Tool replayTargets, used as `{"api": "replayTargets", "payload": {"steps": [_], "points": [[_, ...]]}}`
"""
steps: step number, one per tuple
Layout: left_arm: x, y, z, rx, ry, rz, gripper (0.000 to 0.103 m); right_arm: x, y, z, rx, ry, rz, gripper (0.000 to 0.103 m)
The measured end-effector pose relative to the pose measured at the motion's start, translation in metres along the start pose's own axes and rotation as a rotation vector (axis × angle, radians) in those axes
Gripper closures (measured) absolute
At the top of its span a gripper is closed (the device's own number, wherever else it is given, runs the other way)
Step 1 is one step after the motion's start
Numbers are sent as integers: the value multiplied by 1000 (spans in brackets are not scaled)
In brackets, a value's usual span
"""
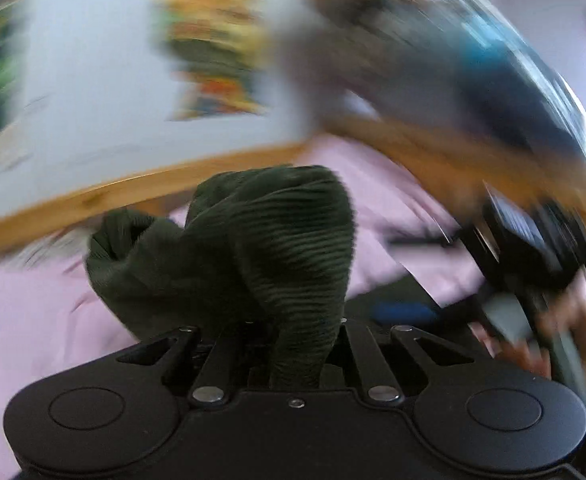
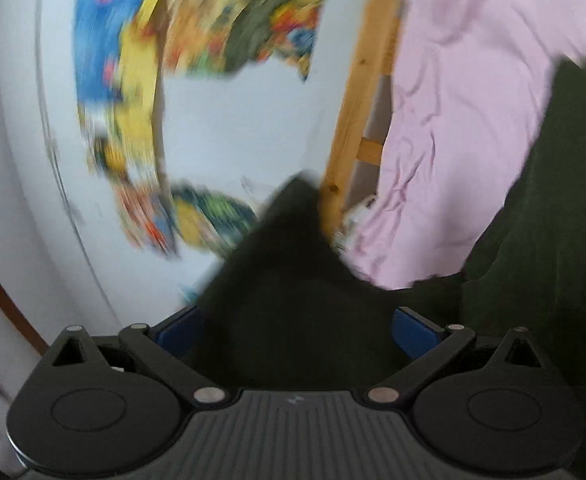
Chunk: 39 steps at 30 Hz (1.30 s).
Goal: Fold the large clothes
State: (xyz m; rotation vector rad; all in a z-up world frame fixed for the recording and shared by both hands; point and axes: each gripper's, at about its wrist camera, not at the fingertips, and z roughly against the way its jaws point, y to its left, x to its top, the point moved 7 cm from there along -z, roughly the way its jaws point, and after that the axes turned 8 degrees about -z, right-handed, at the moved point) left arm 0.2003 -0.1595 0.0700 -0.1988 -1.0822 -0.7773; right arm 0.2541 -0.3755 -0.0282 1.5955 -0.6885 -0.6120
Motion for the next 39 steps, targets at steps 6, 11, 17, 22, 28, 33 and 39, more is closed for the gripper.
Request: {"api": "replayTargets", "payload": {"steps": [6, 11, 17, 22, 28, 33, 39], "points": [[-12, -93, -50, -182, 146, -206, 93, 24, -17, 14, -215, -29, 87, 0], [-34, -132, -65, -194, 160, -337, 93, 26, -18, 20, -412, -59, 268, 17], [-32, -145, -75, -235, 125, -317, 93, 6, 7, 49, -569, -81, 573, 69], [-47, -166, -98, -338, 111, -299, 90, 18, -36, 66, -761, -82, 650, 69], [-67, -153, -104, -466, 119, -39, 53, 26, -53, 76, -699, -95, 580, 61], [-61, -101, -56, -404, -45, 252, 12, 13, -36, 74, -851, -133, 722, 33], [-96, -32, -55, -100, 15, 533, 1, -12, 29, 82, -1166, -380, 1208, 11]]}}
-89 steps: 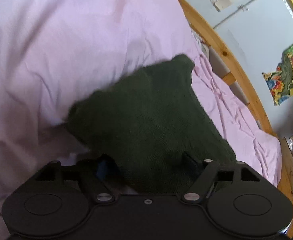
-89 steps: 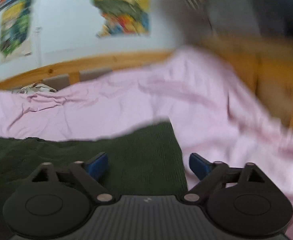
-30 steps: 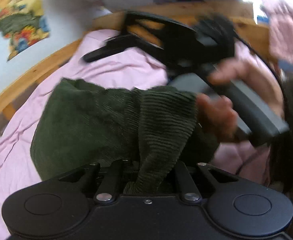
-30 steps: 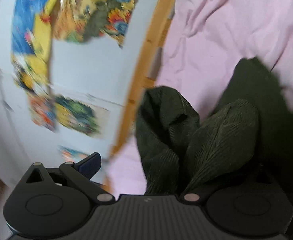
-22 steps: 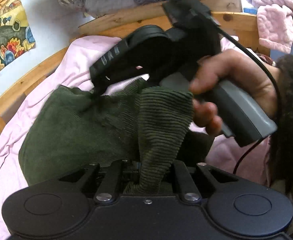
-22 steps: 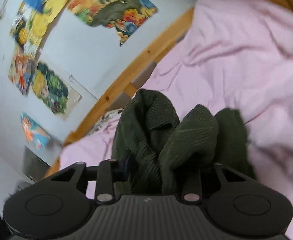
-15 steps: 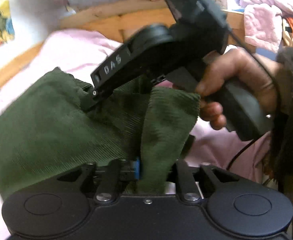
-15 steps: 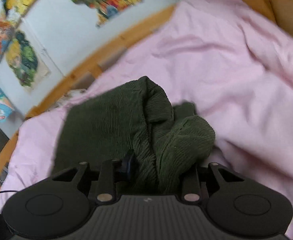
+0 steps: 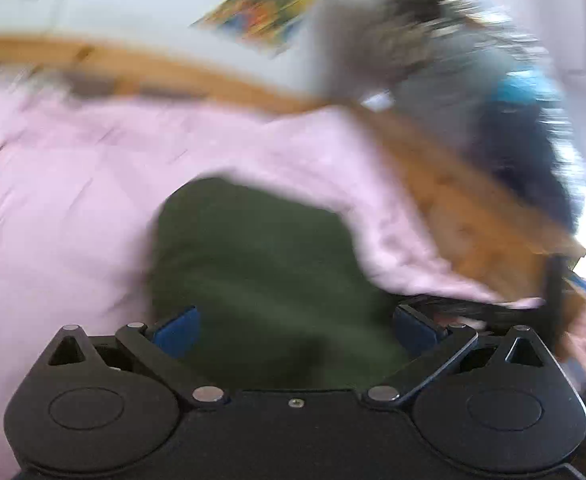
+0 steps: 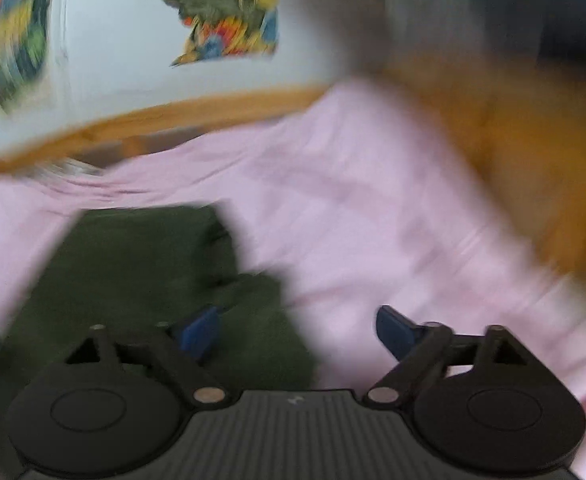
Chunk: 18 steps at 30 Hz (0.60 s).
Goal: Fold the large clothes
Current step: 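Release the shirt with both tools and press the folded bundle flat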
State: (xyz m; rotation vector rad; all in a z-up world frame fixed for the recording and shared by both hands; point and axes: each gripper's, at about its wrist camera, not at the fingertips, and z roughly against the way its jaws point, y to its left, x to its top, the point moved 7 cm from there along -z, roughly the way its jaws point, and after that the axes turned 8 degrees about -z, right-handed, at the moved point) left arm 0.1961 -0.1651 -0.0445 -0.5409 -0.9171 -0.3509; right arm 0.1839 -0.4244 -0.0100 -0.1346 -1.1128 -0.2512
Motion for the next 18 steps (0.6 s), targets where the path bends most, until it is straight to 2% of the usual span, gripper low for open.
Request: {"api": "replayTargets", "payload": {"steps": [1, 3, 6, 8, 10, 11, 13, 15, 18], "points": [[-5, 11, -5, 36, 42, 28, 1, 10, 10, 3, 11, -38, 15, 11], [-18, 27, -14, 72, 107, 59, 1, 27, 39, -1, 133, -74, -9, 9], [-30, 40, -22, 21, 154, 107, 1, 39, 105, -25, 360, -35, 38, 8], [-37, 39, -31, -30, 179, 114, 1, 36, 144, -43, 468, -9, 133, 14], [-41, 42, -42, -26, 196, 103, 1, 22, 173, -67, 461, 35, 254, 25], [-42, 42, -42, -32, 196, 104, 1, 16, 178, -75, 458, 35, 270, 25], [-45, 42, -41, -39, 186, 106, 1, -5, 178, -93, 471, 72, 247, 25], [-46, 47, -43, -39, 176, 132, 1, -25, 170, -112, 485, 91, 172, 25], [-59, 54, -54, -79, 219, 218, 1, -37, 161, -126, 499, 80, 107, 26]]}}
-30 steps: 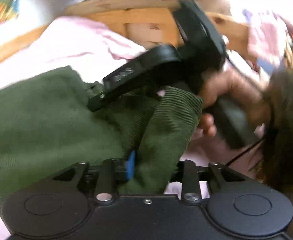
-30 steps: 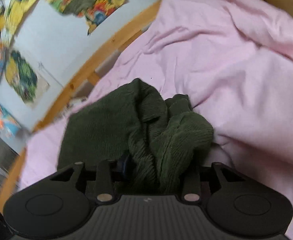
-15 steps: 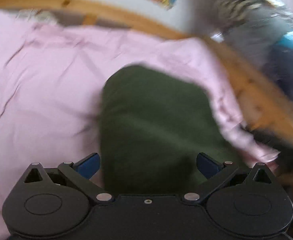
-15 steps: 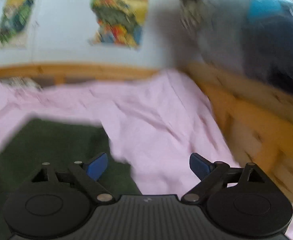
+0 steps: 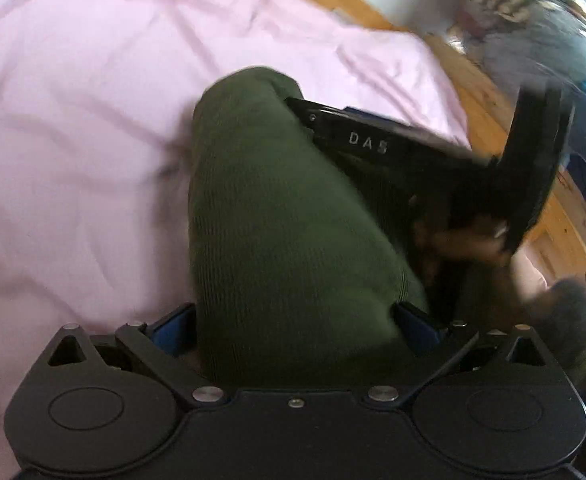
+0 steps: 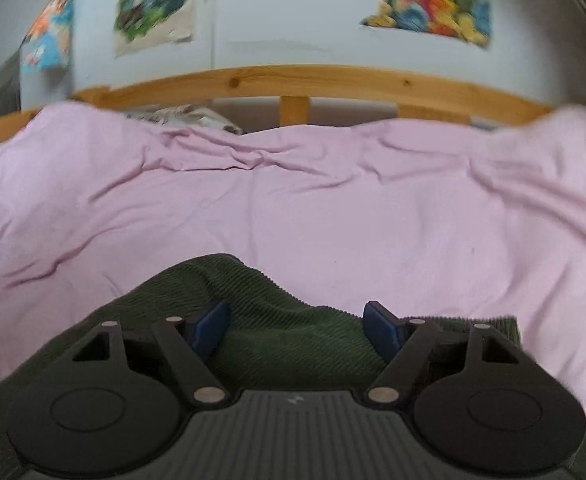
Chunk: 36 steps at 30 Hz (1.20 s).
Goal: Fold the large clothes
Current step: 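Release the shirt with both tools and press the folded bundle flat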
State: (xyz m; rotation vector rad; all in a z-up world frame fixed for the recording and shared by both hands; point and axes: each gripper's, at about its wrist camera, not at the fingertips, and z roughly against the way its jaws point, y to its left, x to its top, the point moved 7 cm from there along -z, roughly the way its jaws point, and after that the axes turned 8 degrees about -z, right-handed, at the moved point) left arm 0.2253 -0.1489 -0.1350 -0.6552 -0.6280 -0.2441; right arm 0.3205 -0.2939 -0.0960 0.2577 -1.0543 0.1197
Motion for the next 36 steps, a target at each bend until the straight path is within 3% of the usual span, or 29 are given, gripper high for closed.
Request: {"api": "replayTargets", "payload": {"steps": [3, 6, 8, 11, 14, 16, 19, 25, 28, 31, 34, 36], "points": [[-2, -3, -6, 21, -10, -41, 1, 9, -4, 7, 0, 4, -14, 26], [-2, -4, -6, 5, -12, -37, 1, 31, -8, 49, -44, -10, -72, 25], [-2, -4, 1, -11, -19, -21, 1, 28, -11, 99, -94, -26, -88, 10], [-5, -8, 16, -18, -3, 35, 1, -5, -23, 143, -174, 60, -152, 11], [-15, -14, 27, -10, -31, 10, 1, -50, -40, 147, -310, 142, -187, 17], [-21, -14, 26, 4, -45, 17, 1, -70, -50, 139, -299, 150, -262, 16], [-29, -13, 17, 31, -25, 14, 1, -82, -65, 127, -304, 152, -336, 0], [-30, -19, 10, 50, -71, -61, 1, -80, -73, 130, -245, 146, -422, 3], [-28, -17, 13, 28, -68, -29, 1, -68, -77, 150, -193, 100, -526, 6], [-21, -13, 27, -9, -50, 31, 1, -54, -82, 161, -153, 35, -546, 1], [-9, -12, 44, -31, -97, 10, 1, -56, -94, 151, -162, 43, -583, 0], [0, -11, 47, -42, -111, -30, 1, -59, -102, 136, -123, 57, -656, 0]]}}
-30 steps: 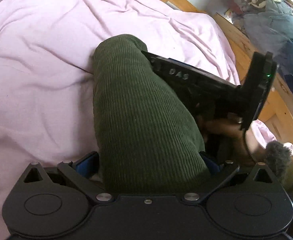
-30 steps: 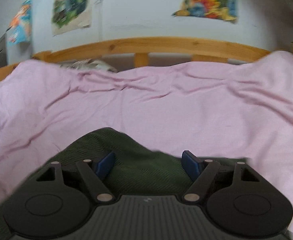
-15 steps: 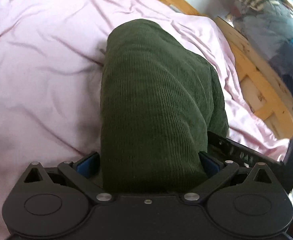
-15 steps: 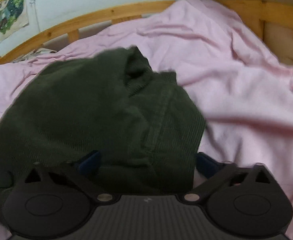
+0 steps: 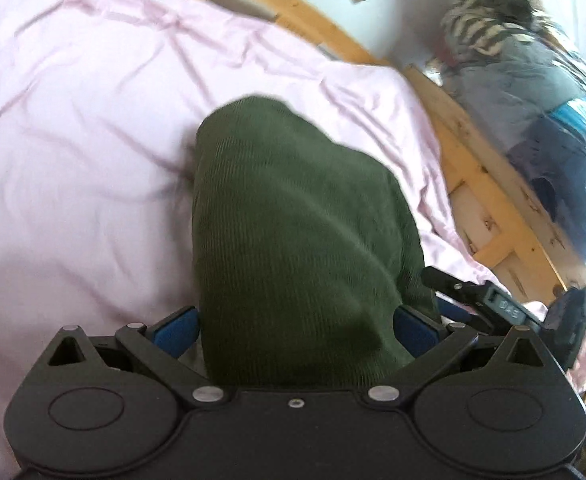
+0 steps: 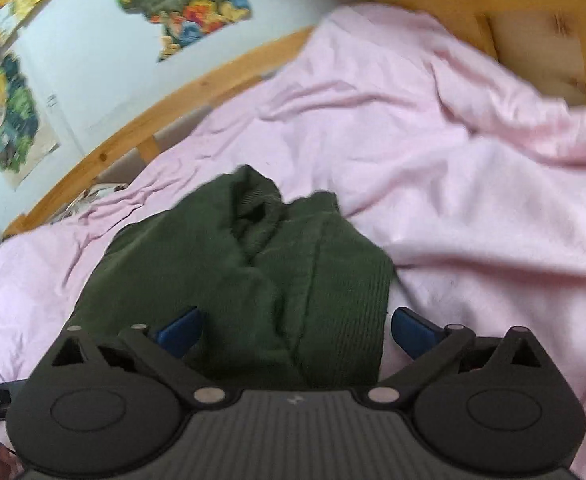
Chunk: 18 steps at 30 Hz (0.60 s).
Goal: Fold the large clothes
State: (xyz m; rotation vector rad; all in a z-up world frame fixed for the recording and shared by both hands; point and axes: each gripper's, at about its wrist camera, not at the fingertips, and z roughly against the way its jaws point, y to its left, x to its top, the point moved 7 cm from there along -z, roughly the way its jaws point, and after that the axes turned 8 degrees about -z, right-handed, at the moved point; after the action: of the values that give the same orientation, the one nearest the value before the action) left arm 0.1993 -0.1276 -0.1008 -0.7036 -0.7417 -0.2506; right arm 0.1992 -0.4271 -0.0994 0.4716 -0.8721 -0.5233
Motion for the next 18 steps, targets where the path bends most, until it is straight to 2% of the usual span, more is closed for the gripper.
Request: {"api": "replayTargets", "payload": {"steps": [2, 4, 8, 14, 18], "points": [[10, 6, -6, 21, 0, -32, 1, 1, -7, -11, 23, 23, -43, 0], [18, 13, -16, 50, 24, -38, 1, 1, -7, -18, 0, 31, -16, 0], [22, 22, -36, -13, 98, 22, 0, -4, -3, -18, -32, 41, 7, 0], [7, 30, -34, -45, 95, 72, 1, -8, 4, -16, -70, 51, 27, 0], [0, 31, -30, -47, 79, 72, 1, -10, 9, -14, -89, 45, 78, 0]]}}
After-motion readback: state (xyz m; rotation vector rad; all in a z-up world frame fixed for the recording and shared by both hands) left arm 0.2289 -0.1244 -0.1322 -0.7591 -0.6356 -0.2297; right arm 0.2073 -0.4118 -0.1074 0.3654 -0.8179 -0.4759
